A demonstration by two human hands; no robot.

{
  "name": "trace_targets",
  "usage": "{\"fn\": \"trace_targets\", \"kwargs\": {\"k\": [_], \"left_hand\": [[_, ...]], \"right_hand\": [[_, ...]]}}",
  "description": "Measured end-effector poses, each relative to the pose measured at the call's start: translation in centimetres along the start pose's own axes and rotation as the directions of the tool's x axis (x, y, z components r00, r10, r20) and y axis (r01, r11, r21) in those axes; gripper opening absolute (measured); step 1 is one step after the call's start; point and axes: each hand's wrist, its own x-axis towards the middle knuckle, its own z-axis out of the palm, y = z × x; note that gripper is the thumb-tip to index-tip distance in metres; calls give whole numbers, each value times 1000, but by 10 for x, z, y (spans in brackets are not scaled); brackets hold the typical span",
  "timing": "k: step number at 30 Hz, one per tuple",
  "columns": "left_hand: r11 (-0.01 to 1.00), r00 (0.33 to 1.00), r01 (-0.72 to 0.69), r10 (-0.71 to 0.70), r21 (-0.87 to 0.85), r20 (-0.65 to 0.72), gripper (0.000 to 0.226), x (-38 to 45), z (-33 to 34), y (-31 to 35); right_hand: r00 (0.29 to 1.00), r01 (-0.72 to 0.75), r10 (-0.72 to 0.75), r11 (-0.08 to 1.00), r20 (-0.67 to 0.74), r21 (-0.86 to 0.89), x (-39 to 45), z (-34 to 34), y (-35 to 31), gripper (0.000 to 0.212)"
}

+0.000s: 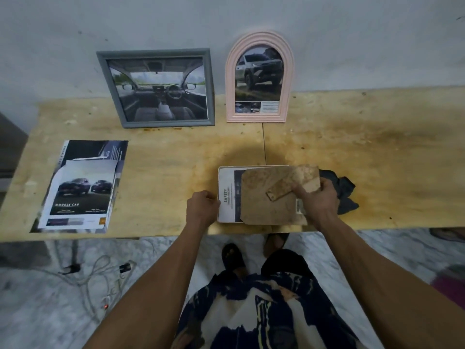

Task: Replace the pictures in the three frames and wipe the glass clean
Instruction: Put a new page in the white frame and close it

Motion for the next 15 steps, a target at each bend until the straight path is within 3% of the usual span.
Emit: {"fn": "trace_targets", "kwargs": {"k": [7, 15], "left_hand": [[999, 999, 33, -34, 27, 23, 8, 0, 0, 5], [997, 997, 75, -75, -11, 8, 13, 0, -1, 8]], "right_hand": [[1000, -21, 20, 999, 6, 24, 9, 8, -2, 68], [999, -26, 27, 998, 19, -64, 5, 30, -5, 74]]}}
